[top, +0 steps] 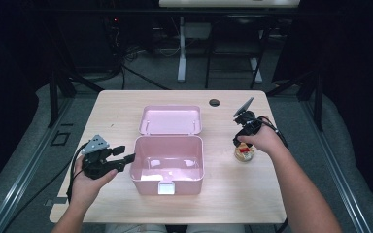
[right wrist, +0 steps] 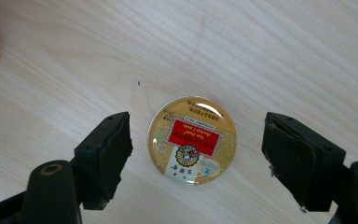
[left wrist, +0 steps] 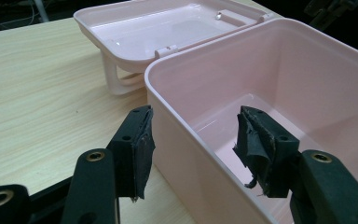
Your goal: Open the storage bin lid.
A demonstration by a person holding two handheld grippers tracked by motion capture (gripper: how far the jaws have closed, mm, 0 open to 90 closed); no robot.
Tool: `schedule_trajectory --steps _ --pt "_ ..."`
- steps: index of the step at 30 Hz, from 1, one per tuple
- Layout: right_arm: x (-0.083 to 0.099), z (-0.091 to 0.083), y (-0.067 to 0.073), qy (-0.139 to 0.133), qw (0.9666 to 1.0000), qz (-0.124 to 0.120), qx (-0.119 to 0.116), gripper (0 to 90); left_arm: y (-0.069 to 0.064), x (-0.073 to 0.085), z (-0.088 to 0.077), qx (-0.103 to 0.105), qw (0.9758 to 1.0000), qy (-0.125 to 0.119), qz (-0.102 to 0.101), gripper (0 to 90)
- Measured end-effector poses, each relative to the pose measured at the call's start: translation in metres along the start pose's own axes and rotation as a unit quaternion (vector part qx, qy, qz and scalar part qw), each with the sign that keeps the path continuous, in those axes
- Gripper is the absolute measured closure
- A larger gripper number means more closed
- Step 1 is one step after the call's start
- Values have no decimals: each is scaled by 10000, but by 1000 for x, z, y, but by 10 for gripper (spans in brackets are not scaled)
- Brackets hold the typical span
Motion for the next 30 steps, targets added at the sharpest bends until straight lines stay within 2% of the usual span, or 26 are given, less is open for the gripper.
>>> schedule_trajectory --steps 11,22,30 --pt "3 9 -3 66 9999 90 -21 213 1 0 -1 -24 10000 -34 -28 456" --pt "7 17 -3 282 9995 106 -47 178 2 0 -1 -21 10000 -26 -37 456" --pt "11 30 -1 448 9989 121 -90 162 2 0 -1 -25 10000 -9 -46 456"
Point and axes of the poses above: each handheld gripper's, and its own axes: z roughly forward along the jaws, x roughly out of its underside, y roughly to its left, the point moved 4 cm from there along z, roughly forward along the jaws, and after that the axes turned 2 degrees about z, right-handed, at the moved point
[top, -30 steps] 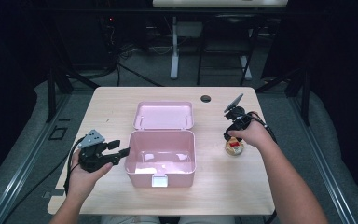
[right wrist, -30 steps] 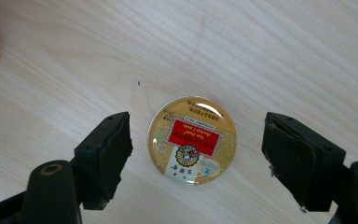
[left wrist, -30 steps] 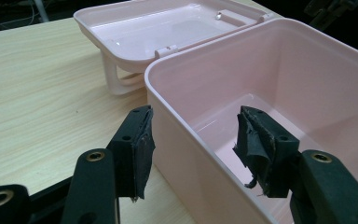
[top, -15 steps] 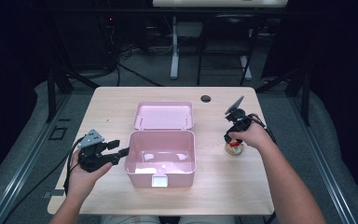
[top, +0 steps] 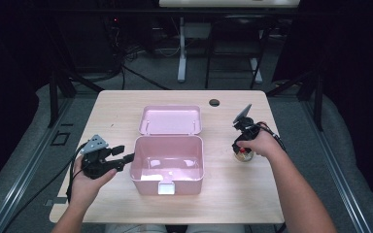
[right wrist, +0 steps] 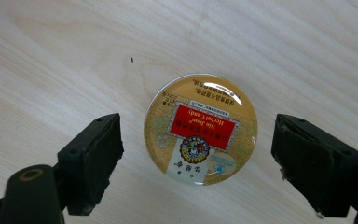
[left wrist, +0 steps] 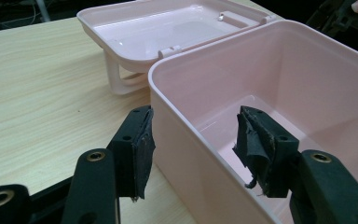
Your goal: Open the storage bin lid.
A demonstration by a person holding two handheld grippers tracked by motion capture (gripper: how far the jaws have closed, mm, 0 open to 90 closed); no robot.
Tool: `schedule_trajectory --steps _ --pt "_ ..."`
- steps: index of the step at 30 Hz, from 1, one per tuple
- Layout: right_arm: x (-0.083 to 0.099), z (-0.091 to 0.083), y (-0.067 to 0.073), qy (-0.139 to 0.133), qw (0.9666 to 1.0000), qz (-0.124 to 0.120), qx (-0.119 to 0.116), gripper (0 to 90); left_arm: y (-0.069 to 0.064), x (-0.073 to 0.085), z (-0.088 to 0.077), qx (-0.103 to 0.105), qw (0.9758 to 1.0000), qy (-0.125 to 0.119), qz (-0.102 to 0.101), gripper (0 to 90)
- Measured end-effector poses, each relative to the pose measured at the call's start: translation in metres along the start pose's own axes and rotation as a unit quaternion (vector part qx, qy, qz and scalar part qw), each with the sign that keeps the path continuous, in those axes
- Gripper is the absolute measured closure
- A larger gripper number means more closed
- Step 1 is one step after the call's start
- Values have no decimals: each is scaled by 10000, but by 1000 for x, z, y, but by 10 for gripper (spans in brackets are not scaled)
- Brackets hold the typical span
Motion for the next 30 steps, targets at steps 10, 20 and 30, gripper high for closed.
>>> schedule_trajectory --steps 10,20,30 --pt "1 16 -1 120 9999 73 5 149 0 1 1 12 10000 -2 -15 456" --pt "2 25 -4 198 9997 153 2 149 0 1 2 11 10000 -4 -13 456" --pt "2 31 -4 271 9995 163 17 151 0 1 2 5 10000 8 -11 456"
Point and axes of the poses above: each handheld gripper's, and its own axes: z roughly forward along the jaws, x roughly out of its underside, y roughly to its left, the point moved 4 cm from there along z, roughly forward along the jaws, and after that the axes turned 2 degrees about z, right-handed, at the moved point
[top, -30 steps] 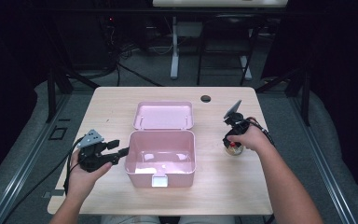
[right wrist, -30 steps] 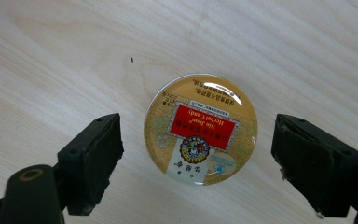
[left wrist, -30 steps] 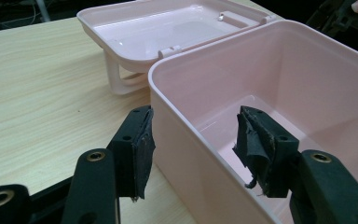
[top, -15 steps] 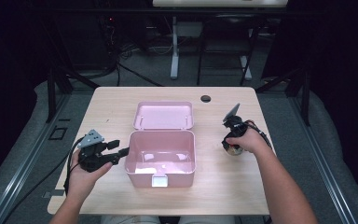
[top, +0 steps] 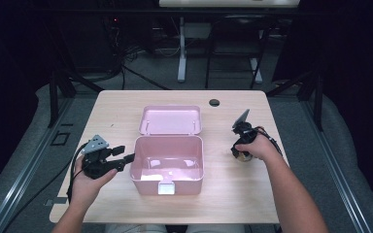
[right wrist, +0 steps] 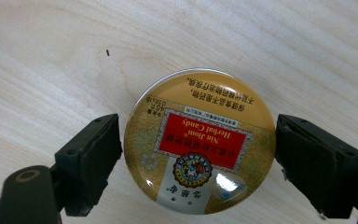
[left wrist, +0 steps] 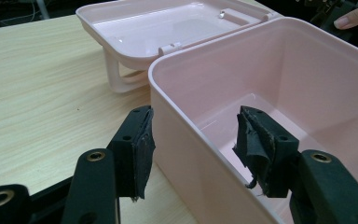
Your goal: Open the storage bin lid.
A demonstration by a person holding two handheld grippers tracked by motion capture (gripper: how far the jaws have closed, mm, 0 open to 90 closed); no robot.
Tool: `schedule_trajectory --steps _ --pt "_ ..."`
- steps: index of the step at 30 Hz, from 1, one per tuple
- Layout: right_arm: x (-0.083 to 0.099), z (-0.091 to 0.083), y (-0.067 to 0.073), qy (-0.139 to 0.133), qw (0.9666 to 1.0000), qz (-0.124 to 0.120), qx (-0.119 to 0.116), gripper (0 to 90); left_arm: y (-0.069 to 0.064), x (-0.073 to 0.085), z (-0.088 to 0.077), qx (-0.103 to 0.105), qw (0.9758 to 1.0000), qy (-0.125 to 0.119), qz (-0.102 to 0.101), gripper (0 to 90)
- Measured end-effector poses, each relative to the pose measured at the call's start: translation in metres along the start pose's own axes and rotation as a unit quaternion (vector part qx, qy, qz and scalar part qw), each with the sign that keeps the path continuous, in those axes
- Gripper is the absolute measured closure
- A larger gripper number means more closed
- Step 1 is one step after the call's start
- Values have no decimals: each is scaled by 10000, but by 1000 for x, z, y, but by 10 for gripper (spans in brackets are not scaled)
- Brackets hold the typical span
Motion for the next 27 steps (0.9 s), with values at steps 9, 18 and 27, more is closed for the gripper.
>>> schedule_trajectory --steps 9,18,27 --pt "-1 2 0 56 10000 -3 12 161 0 0 0 -2 10000 -3 -7 456" --pt "0 4 -1 83 10000 21 -24 175 0 0 0 -8 10000 -17 -17 456" --pt "1 9 -2 71 9998 144 -89 187 1 1 0 -16 10000 22 -17 456"
Point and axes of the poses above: each handheld gripper's, and its own axes: z roughly forward along the jaws, x roughly out of its underside, y roughly to its left, the point moved 4 cm from there along z, roughly forward along the jaws, and after that the axes turned 2 degrees about z, right-handed, at the moved point
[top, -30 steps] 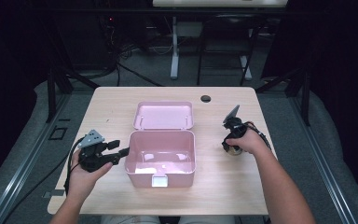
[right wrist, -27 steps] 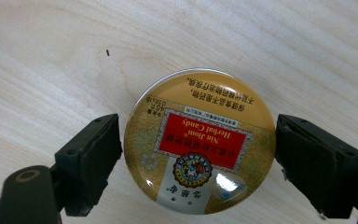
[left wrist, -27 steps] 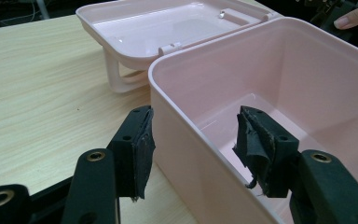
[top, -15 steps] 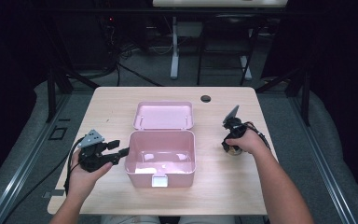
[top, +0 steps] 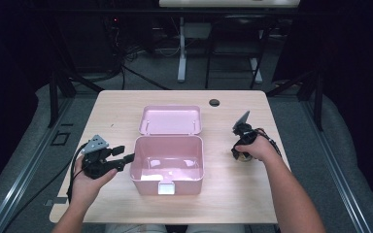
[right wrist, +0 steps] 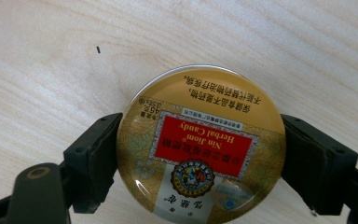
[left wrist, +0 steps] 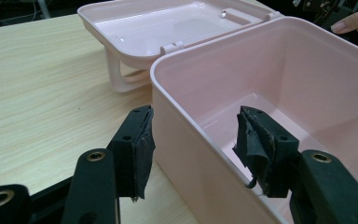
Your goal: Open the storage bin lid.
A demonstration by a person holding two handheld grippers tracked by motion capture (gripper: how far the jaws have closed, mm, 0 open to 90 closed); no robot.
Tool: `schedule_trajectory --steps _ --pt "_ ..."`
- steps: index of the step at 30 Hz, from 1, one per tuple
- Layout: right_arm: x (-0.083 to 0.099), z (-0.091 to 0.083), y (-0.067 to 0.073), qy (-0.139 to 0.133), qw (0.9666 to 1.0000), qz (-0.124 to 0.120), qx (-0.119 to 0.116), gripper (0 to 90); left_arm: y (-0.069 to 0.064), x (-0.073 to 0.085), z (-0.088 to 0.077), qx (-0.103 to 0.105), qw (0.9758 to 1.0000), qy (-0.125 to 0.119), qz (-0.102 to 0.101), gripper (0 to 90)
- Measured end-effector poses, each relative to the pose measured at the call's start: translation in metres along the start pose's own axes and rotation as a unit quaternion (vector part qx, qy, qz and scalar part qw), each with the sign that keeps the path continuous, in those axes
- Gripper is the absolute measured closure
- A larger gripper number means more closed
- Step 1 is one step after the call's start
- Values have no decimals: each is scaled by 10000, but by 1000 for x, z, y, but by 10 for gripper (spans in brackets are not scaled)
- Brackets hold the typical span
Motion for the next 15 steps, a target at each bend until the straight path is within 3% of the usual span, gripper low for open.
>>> schedule_trajectory --steps 15 --pt "-1 3 0 -3 10000 -82 20 190 0 0 1 -4 10000 2 5 456"
Point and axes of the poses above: each handheld gripper's, and its own axes: z roughly forward along the jaws, x roughly out of its underside, y roughly to its left, the point moved 4 cm from there along z, roughly forward along the jaws, and after that the axes turned 2 degrees about z, right-handed, at the moved point
